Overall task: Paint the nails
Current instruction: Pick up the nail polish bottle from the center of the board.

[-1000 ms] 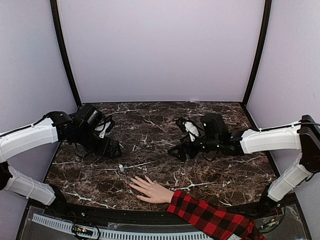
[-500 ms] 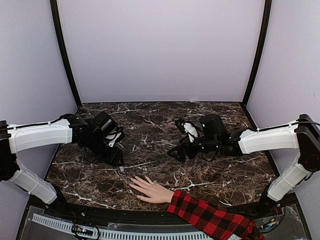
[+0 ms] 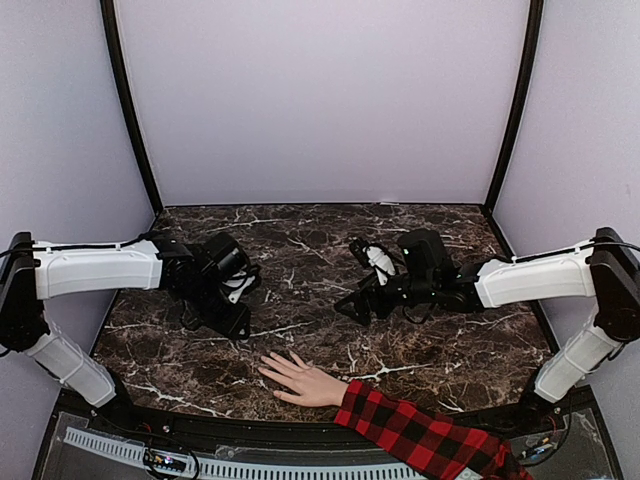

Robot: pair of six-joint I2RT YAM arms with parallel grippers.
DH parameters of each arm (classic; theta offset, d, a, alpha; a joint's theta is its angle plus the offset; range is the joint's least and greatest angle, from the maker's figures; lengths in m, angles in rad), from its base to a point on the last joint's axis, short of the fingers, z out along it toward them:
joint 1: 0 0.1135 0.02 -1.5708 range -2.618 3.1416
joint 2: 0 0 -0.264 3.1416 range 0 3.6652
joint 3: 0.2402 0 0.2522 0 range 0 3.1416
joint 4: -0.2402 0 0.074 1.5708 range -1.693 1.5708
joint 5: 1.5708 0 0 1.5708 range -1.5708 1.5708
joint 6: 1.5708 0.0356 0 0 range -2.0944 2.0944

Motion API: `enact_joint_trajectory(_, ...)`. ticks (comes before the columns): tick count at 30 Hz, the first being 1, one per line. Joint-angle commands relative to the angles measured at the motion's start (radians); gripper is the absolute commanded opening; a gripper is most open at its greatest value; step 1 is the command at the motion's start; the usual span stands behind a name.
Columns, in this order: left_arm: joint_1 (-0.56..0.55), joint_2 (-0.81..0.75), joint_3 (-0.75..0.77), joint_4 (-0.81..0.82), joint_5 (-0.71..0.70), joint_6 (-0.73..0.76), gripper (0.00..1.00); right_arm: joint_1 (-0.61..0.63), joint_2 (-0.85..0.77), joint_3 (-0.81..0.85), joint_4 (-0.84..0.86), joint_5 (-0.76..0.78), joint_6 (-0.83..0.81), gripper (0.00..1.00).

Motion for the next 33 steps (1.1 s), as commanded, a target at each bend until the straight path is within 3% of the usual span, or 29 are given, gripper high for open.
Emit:
enact_joint_trajectory(1, -0.008, 0.011, 0.026, 0.005, -0.009, 0.023, 0.36, -0.007, 0.009, 0.01, 0.036, -0.008, 0.006, 0.98)
enact_joint_trajectory(11, -0.014, 0.043, 0.031, 0.005, -0.009, 0.033, 0.28, -0.007, 0.029, 0.031, 0.024, -0.016, -0.004, 0.98)
enact_joint_trajectory(24, -0.015, 0.037, 0.043, 0.005, -0.022, 0.034, 0.0, -0.009, 0.017, 0.046, 0.005, -0.005, -0.021, 0.98)
enact_joint_trajectory(33, -0.015, -0.017, 0.185, -0.019, -0.018, 0.053, 0.0, -0.012, -0.067, 0.022, 0.006, -0.018, -0.079, 0.98)
